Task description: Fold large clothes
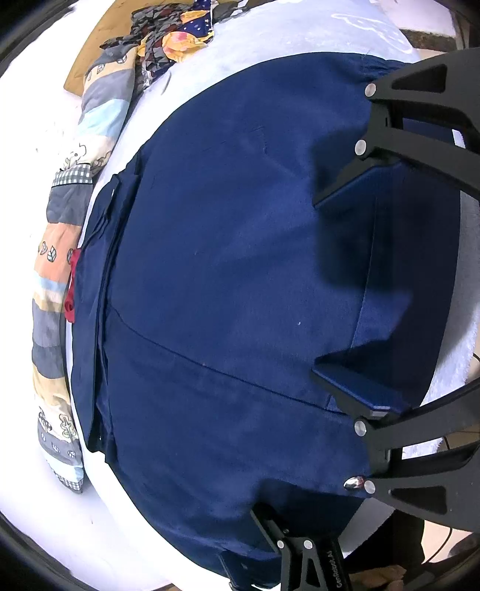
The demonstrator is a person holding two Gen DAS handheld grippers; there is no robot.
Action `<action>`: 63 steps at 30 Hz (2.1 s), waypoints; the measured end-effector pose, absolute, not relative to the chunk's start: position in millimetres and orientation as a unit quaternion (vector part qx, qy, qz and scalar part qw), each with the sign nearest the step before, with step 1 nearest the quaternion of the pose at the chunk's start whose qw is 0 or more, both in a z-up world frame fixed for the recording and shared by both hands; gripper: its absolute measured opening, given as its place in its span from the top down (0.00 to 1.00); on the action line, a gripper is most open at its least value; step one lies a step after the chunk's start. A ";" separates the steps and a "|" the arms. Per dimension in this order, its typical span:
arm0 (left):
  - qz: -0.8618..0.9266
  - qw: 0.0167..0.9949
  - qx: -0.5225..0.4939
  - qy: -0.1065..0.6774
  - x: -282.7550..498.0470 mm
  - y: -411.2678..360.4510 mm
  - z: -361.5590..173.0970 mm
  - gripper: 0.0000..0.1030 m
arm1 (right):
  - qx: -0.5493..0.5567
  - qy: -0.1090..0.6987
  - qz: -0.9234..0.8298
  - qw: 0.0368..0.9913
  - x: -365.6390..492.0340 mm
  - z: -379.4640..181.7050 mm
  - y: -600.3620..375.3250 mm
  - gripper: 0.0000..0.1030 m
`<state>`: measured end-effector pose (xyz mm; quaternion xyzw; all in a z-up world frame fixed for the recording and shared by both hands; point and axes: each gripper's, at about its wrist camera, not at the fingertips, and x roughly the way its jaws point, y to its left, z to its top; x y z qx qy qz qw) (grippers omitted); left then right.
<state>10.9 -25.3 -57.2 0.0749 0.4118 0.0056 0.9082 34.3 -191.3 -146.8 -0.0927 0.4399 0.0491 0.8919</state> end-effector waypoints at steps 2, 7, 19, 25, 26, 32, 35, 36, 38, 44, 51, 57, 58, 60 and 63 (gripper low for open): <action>0.005 0.908 0.074 0.413 11.1 -25.5 -57.3 0.00 | -0.093 0.441 0.050 0.892 34.1 -146.8 -190.9 0.17; 0.003 0.907 0.076 0.414 10.5 -26.4 -56.9 0.00 | -0.093 0.441 0.050 0.891 33.9 -146.5 -190.6 0.17; 0.007 0.905 0.067 0.419 10.1 -14.8 -45.3 0.00 | -0.026 0.456 0.041 0.889 35.5 -132.9 -221.8 0.19; 0.024 0.907 0.014 0.420 15.1 16.6 -30.1 0.00 | 0.087 0.411 0.036 0.907 32.1 -99.0 -275.3 0.19; 0.025 0.909 0.007 0.417 15.6 22.6 -24.7 0.00 | 0.104 0.400 0.030 0.910 30.9 -92.9 -285.9 0.19; 0.014 0.892 -0.067 0.447 31.0 94.1 1.0 0.00 | 0.211 0.388 -0.019 0.897 30.3 -82.8 -364.3 0.18; -0.018 0.840 -0.215 0.497 36.7 144.2 -17.6 0.01 | 0.306 0.408 -0.034 0.860 28.8 -102.4 -404.1 0.18; -0.030 0.827 -0.266 0.494 35.2 157.8 -23.6 0.06 | 0.344 0.410 -0.038 0.844 26.3 -111.8 -415.6 0.18; -0.047 0.821 -0.280 0.494 33.9 160.9 -28.3 0.10 | 0.387 0.420 -0.030 0.820 25.0 -127.0 -424.9 0.20; -0.088 0.809 -0.243 0.529 39.0 133.4 -42.7 0.44 | 0.451 0.449 0.030 0.771 28.5 -155.9 -414.5 0.32; -0.092 0.805 -0.233 0.538 43.6 124.7 -43.5 0.55 | 0.445 0.454 0.058 0.770 30.7 -155.3 -412.5 0.74; -0.076 0.804 -0.227 0.544 39.0 129.3 -49.0 0.55 | 0.418 0.466 0.041 0.778 30.6 -155.3 -412.8 0.70; -0.077 0.805 -0.223 0.544 38.8 128.6 -48.7 0.54 | 0.409 0.470 0.031 0.781 31.1 -155.3 -412.0 0.70; -0.080 0.804 -0.223 0.546 36.9 127.8 -49.5 0.45 | 0.400 0.476 0.025 0.783 31.5 -156.5 -410.6 0.68; -0.096 0.806 -0.204 0.548 33.4 116.7 -48.6 0.43 | 0.393 0.478 0.028 0.785 32.6 -156.5 -405.7 0.65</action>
